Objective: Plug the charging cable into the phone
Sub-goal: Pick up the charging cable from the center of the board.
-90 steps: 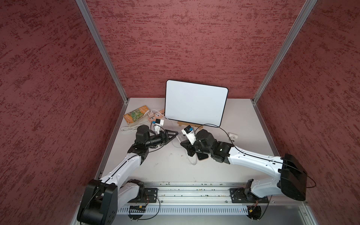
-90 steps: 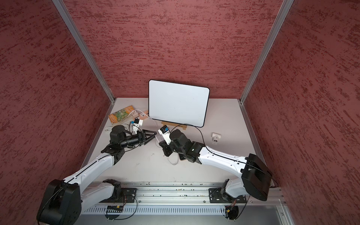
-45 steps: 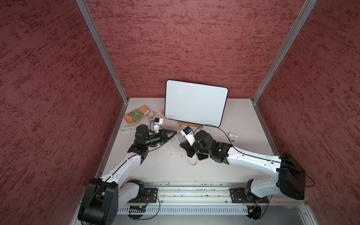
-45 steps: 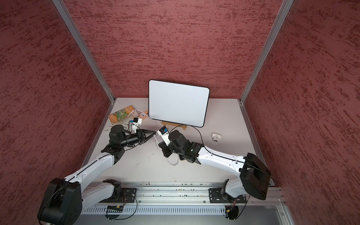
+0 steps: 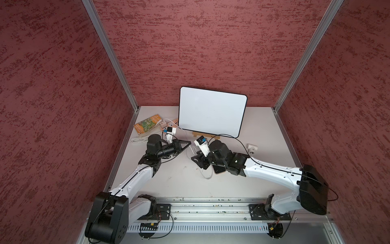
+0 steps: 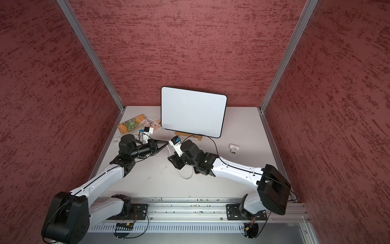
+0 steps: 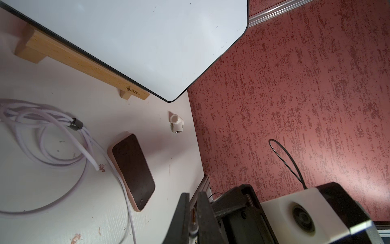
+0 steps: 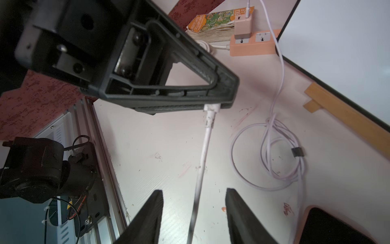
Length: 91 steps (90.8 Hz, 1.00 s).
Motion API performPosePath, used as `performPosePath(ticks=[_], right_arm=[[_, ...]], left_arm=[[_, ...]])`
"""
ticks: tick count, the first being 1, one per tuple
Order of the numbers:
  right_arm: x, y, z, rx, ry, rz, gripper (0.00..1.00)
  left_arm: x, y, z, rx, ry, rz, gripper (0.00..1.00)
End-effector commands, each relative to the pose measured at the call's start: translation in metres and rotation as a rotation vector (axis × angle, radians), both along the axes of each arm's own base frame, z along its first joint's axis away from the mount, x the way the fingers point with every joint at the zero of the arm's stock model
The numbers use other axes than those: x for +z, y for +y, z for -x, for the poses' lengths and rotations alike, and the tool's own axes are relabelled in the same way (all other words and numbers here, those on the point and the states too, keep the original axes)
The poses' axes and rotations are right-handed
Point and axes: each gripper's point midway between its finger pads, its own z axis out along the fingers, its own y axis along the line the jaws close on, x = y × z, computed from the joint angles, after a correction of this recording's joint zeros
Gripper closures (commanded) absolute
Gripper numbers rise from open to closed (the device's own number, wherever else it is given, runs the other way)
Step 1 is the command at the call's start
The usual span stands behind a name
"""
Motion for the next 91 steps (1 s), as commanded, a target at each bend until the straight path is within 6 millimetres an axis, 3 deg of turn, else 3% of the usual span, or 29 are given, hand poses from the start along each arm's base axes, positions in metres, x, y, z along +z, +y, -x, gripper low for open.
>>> performPosePath(ticks=[1, 21, 91], right_arm=[[0.016, 0.005, -0.014, -0.032, -0.04, 0.018, 0.46], [0.021, 0.012, -0.028, -0.062, -0.056, 0.075, 0.49], [0.043, 0.016, -0.05, -0.151, -0.111, 0.042, 0.67]], left_arm=[[0.017, 0.002, -0.004, 0.039, -0.115, -0.08, 1.0], [0.031, 0.004, 0.005, 0.049, -0.188, -0.142, 1.0], [0.037, -0.003, 0.015, 0.043, -0.242, -0.186, 1.0]])
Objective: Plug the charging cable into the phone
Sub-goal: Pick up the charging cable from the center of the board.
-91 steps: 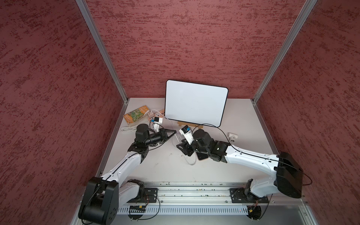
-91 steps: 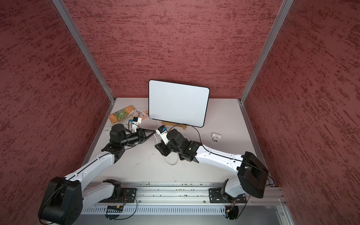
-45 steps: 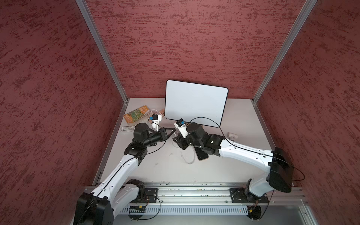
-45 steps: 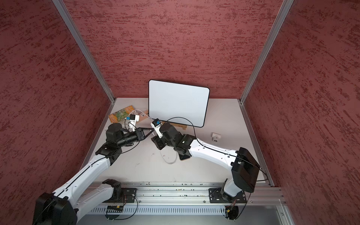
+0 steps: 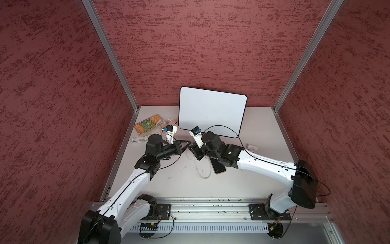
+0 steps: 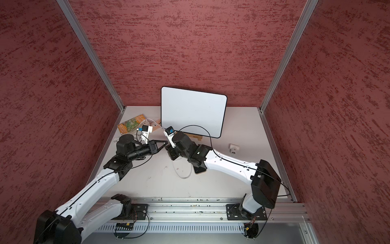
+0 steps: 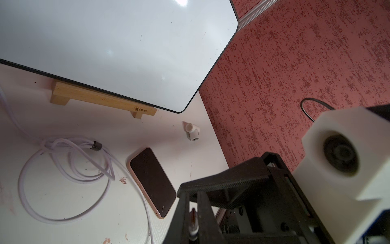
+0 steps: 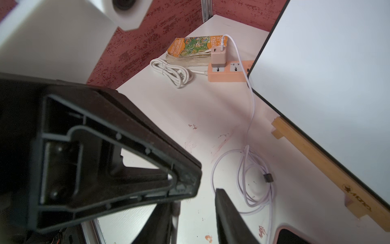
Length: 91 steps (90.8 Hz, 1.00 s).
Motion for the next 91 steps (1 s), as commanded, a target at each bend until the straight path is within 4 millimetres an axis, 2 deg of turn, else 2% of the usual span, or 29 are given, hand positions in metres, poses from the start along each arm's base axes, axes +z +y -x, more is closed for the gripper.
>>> performPosePath(ticks=[1, 52, 63, 65, 70, 75, 91], right_arm=[[0.014, 0.003, -0.012, -0.045, -0.037, -0.026, 0.67], [0.015, 0.005, -0.017, -0.066, -0.038, -0.017, 0.99], [0.016, 0.002, -0.019, -0.077, -0.046, -0.013, 1.0], [0.017, 0.001, -0.019, -0.08, -0.048, -0.014, 1.0], [0.018, -0.001, -0.021, -0.091, -0.052, -0.013, 1.0], [0.021, -0.005, -0.024, -0.106, -0.047, -0.025, 1.0], [0.042, -0.025, -0.047, -0.171, -0.062, -0.082, 1.0]], left_arm=[[0.014, -0.001, 0.0, -0.001, -0.055, -0.008, 1.0], [0.015, -0.004, 0.002, -0.006, -0.059, -0.014, 1.0], [0.016, -0.004, 0.002, -0.004, -0.057, -0.012, 1.0], [0.016, -0.004, 0.003, -0.003, -0.055, -0.013, 0.95], [0.016, -0.002, 0.002, 0.008, -0.053, -0.017, 0.75], [0.017, 0.001, 0.002, 0.024, -0.056, -0.028, 0.64], [0.022, 0.011, 0.009, 0.071, -0.07, -0.052, 0.51]])
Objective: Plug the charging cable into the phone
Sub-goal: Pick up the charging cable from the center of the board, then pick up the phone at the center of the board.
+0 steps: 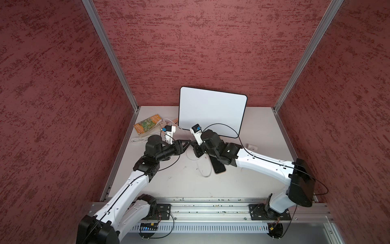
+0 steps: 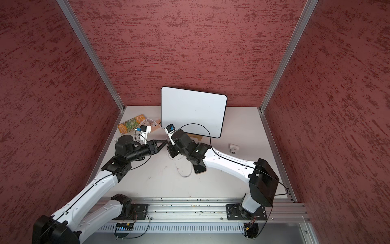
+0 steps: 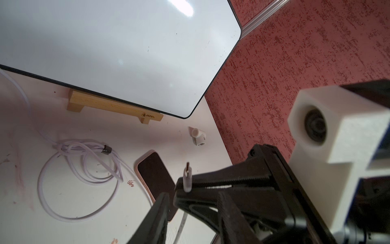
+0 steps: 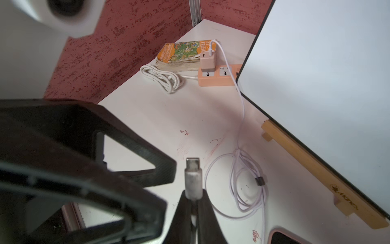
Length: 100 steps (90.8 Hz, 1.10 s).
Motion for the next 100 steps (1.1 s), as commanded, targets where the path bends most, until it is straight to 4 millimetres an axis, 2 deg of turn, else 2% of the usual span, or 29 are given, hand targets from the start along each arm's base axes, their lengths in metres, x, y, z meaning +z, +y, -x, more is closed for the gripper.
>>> performPosePath(ticks=[1, 11, 27, 38, 47, 69, 77, 88, 96, 100], right_arm=[[0.042, -0.017, -0.025, -0.091, -0.065, -0.08, 1.0], [0.067, -0.026, -0.044, -0.133, -0.105, -0.113, 1.0], [0.12, -0.047, -0.081, -0.213, -0.201, -0.204, 1.0], [0.151, -0.085, -0.11, -0.312, -0.299, -0.22, 1.0], [0.165, -0.11, -0.124, -0.334, -0.375, -0.229, 1.0], [0.168, -0.159, -0.144, -0.383, -0.476, -0.217, 1.0], [0.17, -0.173, -0.146, -0.406, -0.492, -0.208, 1.0], [0.164, -0.179, -0.145, -0.414, -0.479, -0.203, 1.0], [0.146, -0.177, -0.145, -0.41, -0.443, -0.202, 1.0], [0.15, -0.181, -0.138, -0.41, -0.452, -0.221, 1.0]], left_arm=[[0.013, 0.004, 0.006, 0.015, -0.035, -0.019, 0.5], [0.003, 0.0, 0.016, -0.013, -0.005, -0.027, 0.45], [-0.028, -0.02, 0.033, -0.075, 0.053, -0.066, 0.34], [-0.046, -0.037, 0.04, -0.121, 0.09, -0.11, 0.27], [-0.063, -0.054, 0.044, -0.164, 0.122, -0.141, 0.21], [-0.105, -0.098, 0.044, -0.248, 0.238, -0.218, 0.11], [-0.113, -0.112, 0.042, -0.264, 0.259, -0.258, 0.03], [-0.122, -0.126, 0.036, -0.26, 0.289, -0.313, 0.0], [-0.128, -0.134, 0.03, -0.255, 0.308, -0.349, 0.0], [-0.13, -0.138, 0.029, -0.252, 0.31, -0.376, 0.0]])
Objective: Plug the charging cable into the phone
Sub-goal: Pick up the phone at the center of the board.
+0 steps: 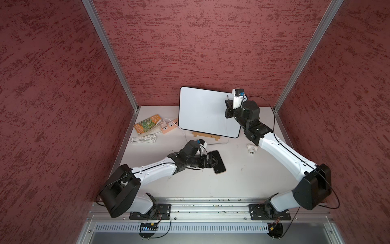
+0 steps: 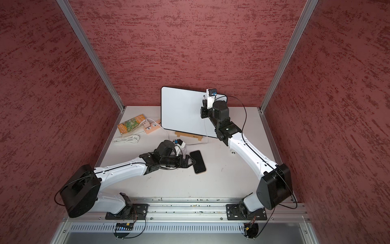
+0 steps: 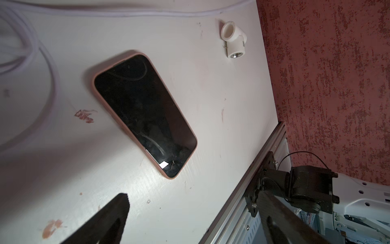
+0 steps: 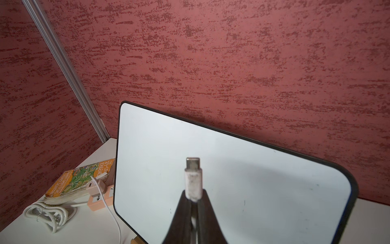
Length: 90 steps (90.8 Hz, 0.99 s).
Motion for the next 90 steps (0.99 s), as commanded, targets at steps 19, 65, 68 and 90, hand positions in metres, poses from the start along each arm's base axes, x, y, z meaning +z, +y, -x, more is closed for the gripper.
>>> performPosePath(ticks=[19, 65, 68, 90], right_arm=[[-0.018, -0.019, 0.027, -0.018, -0.002, -0.016, 1.0], [-0.072, -0.05, 0.064, -0.085, 0.083, -0.009, 1.0], [-0.073, -0.05, 0.065, -0.084, 0.086, -0.013, 1.0], [-0.087, -0.047, 0.069, -0.066, 0.119, -0.039, 1.0]], left_arm=[[-0.019, -0.017, -0.018, 0.02, 0.001, -0.204, 0.0], [-0.044, -0.032, -0.031, 0.019, 0.07, -0.382, 0.0], [-0.045, -0.029, -0.032, 0.036, 0.083, -0.406, 0.0], [-0.057, -0.005, -0.038, 0.177, 0.199, -0.615, 0.0]])
